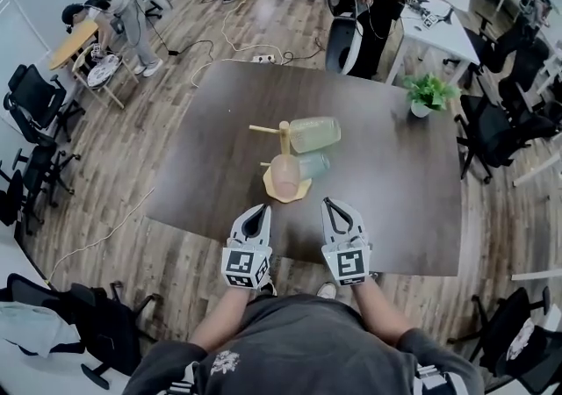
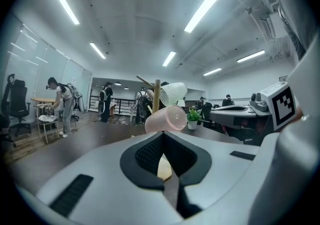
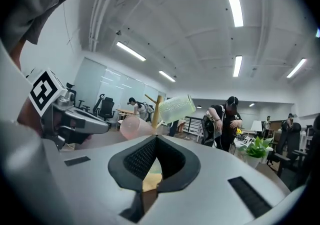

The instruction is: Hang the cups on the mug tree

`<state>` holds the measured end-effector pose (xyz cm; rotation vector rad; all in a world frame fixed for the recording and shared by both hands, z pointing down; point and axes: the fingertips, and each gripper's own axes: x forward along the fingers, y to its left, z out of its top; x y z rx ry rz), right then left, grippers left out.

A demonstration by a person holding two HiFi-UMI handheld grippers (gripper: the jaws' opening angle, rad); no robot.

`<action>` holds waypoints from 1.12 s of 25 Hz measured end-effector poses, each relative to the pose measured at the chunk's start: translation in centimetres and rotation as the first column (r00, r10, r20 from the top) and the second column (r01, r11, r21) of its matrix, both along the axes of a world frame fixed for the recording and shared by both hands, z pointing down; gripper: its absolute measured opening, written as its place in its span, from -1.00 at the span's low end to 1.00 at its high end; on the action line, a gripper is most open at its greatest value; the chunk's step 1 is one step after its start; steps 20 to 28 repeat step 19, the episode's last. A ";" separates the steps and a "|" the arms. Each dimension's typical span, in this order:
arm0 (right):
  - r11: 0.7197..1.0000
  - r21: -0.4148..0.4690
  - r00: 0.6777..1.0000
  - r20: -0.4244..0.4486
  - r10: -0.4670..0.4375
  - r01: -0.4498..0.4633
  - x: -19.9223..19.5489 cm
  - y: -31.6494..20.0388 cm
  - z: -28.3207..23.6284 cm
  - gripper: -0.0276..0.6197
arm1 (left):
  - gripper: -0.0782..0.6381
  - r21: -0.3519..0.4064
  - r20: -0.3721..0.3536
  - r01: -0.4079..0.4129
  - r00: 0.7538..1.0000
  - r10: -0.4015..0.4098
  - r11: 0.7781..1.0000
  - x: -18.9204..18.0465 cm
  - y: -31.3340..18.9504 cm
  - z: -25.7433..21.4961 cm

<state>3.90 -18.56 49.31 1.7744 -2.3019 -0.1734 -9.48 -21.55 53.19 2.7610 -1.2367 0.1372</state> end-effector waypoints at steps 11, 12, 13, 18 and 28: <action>0.999 -0.025 0.999 0.025 0.020 -0.020 0.0 0.7 1.1 -0.84 | -0.76 0.022 0.010 -0.028 1.000 0.027 0.999 0.8 0.4 -0.1; 0.999 -0.030 0.999 0.028 0.020 -0.019 0.0 0.7 1.2 -0.84 | -0.76 0.024 0.013 -0.028 1.000 0.028 0.999 0.9 0.4 -0.1; 0.999 -0.040 0.999 0.036 0.021 -0.020 0.1 0.7 1.3 -0.84 | -0.76 0.026 0.017 -0.028 0.999 0.027 0.999 0.9 0.3 0.0; 0.997 -0.070 0.995 0.092 0.031 -0.024 0.7 0.0 2.1 -0.84 | -0.76 0.025 0.027 -0.024 0.999 0.023 0.999 1.0 -0.1 0.2; 0.997 -0.074 0.995 0.097 0.032 -0.025 0.8 -0.1 2.3 -0.84 | -0.76 0.025 0.027 -0.024 0.999 0.024 0.999 1.1 -0.1 0.3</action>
